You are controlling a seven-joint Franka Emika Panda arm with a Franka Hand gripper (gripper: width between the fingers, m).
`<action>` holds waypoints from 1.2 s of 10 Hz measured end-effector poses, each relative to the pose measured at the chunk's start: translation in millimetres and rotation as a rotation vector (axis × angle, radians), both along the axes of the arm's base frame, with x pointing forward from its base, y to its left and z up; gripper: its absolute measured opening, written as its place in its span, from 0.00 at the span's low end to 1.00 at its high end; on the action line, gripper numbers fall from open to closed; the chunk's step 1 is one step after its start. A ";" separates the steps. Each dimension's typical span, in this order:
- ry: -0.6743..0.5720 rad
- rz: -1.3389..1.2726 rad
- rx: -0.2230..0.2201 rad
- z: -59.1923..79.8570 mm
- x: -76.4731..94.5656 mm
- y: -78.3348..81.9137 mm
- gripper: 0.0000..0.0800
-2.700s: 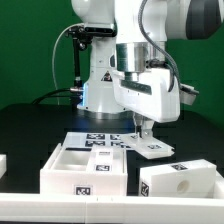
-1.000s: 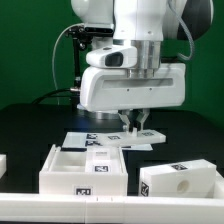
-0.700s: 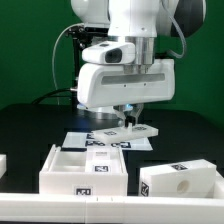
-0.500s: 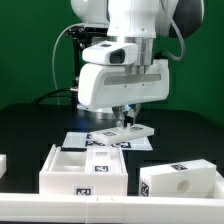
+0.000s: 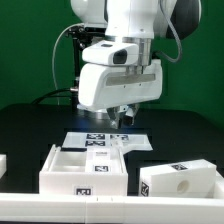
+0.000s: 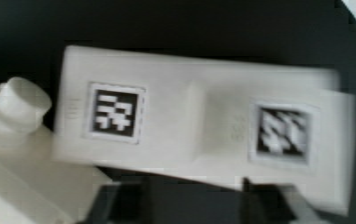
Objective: Assemble cabinet
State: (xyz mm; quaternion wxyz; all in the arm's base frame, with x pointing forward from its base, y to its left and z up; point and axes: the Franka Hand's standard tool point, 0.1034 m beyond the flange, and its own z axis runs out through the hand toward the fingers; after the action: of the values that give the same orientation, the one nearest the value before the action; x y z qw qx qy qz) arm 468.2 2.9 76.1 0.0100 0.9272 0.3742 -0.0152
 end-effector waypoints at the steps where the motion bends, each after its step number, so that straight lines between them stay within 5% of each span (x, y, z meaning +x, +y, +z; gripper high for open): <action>1: 0.003 -0.001 -0.002 -1.6 -0.9 -0.7 0.48; 2: 0.009 0.004 -0.003 -0.7 -1.0 0.0 0.65; 3: 0.010 0.033 -0.008 2.6 1.1 0.2 0.65; 4: 0.009 0.069 -0.019 7.1 4.0 -1.0 0.78; 10: -0.002 -0.246 -0.028 5.8 3.2 -2.7 0.81; 12: -0.003 -0.600 -0.010 4.3 -3.1 -13.1 0.81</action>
Offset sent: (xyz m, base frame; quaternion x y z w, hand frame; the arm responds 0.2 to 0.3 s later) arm 0.0121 -0.0063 0.0241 -0.0164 -0.0325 -0.1283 0.9911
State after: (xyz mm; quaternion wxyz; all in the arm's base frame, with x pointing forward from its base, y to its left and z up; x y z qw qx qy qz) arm 465.1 -10.2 80.4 0.0104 0.9963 0.0836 -0.0180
